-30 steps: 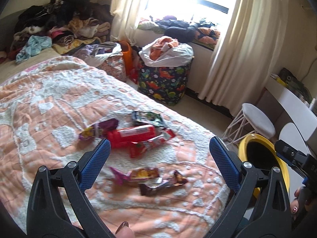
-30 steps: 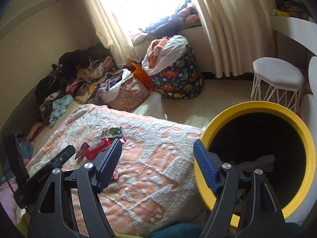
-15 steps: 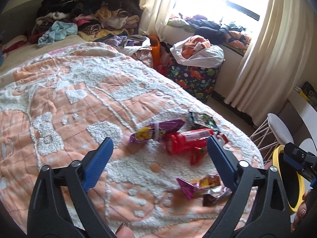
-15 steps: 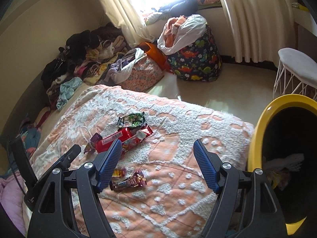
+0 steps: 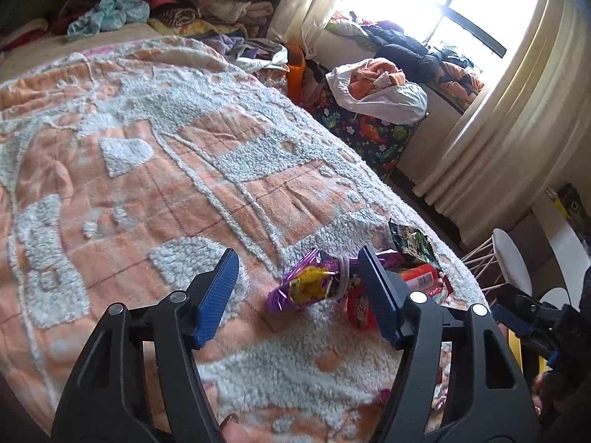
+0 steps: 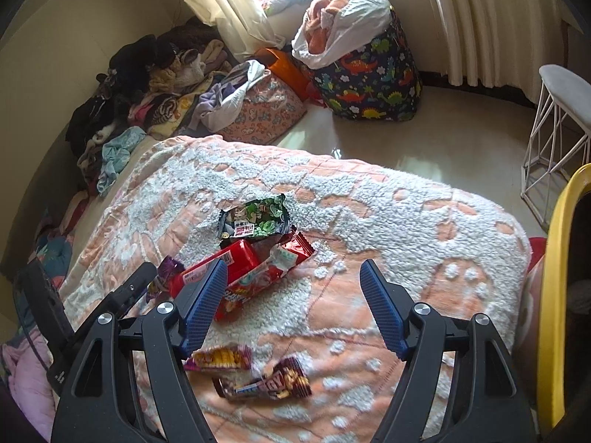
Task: Collect trash
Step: 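Grasp the purple wrapper with the left tool while the right tool grasps the red wrapper, then lift and carry the purple and red wrappers over the yellow bin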
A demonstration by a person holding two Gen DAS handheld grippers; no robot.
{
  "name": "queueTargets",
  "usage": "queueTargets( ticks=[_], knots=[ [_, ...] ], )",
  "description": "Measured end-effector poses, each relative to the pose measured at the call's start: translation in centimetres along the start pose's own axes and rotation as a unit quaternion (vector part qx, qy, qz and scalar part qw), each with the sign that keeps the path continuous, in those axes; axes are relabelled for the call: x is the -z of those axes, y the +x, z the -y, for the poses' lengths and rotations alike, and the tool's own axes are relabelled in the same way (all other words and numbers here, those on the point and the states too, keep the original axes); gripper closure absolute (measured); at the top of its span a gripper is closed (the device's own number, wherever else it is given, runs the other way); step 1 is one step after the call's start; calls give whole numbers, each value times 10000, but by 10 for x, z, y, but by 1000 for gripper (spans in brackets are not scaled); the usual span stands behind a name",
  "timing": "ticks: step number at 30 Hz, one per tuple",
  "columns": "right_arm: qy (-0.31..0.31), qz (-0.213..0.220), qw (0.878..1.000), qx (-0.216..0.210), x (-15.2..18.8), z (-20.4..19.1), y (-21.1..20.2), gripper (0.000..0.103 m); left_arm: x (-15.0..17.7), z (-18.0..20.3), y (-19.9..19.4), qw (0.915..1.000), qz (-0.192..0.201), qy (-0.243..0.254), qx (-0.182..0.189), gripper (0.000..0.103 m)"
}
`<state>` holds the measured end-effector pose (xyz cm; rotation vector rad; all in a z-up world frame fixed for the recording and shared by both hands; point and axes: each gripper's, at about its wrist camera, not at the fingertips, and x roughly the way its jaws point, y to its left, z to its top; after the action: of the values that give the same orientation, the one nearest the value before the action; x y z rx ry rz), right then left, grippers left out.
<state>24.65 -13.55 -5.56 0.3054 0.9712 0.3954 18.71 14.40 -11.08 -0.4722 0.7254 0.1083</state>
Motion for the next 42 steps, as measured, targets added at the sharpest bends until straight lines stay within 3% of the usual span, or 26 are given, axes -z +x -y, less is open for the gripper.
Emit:
queueTargets(
  ticks=[9, 13, 17, 19, 22, 32, 42],
  knots=[
    [426, -537, 9976, 68, -6, 2, 55, 51, 2, 0, 19, 9987, -311, -20, 414, 48],
    [367, -567, 9976, 157, -2, 5, 60, 66, 4, 0, 22, 9984, -340, -15, 460, 48],
    [385, -559, 9977, -20, 2, 12, 54, 83, 4, 0, 22, 9983, -326, -15, 474, 50],
    [394, -518, 9978, -104, 5, 14, 48, 85, 4, 2, 22, 9979, -309, -17, 561, 61],
    [408, -384, 9983, -148, 8, 18, 36, 87, 3, 6, 21, 9975, -297, -14, 637, 69],
    [786, 170, 9956, -478, 14, 39, -14, 89, 4, 12, 6, 9984, -101, -66, 558, 73],
    [809, 345, 9939, -659, 22, 54, -49, 89, 6, 17, -33, 9977, 192, -24, 651, 76]
  ],
)
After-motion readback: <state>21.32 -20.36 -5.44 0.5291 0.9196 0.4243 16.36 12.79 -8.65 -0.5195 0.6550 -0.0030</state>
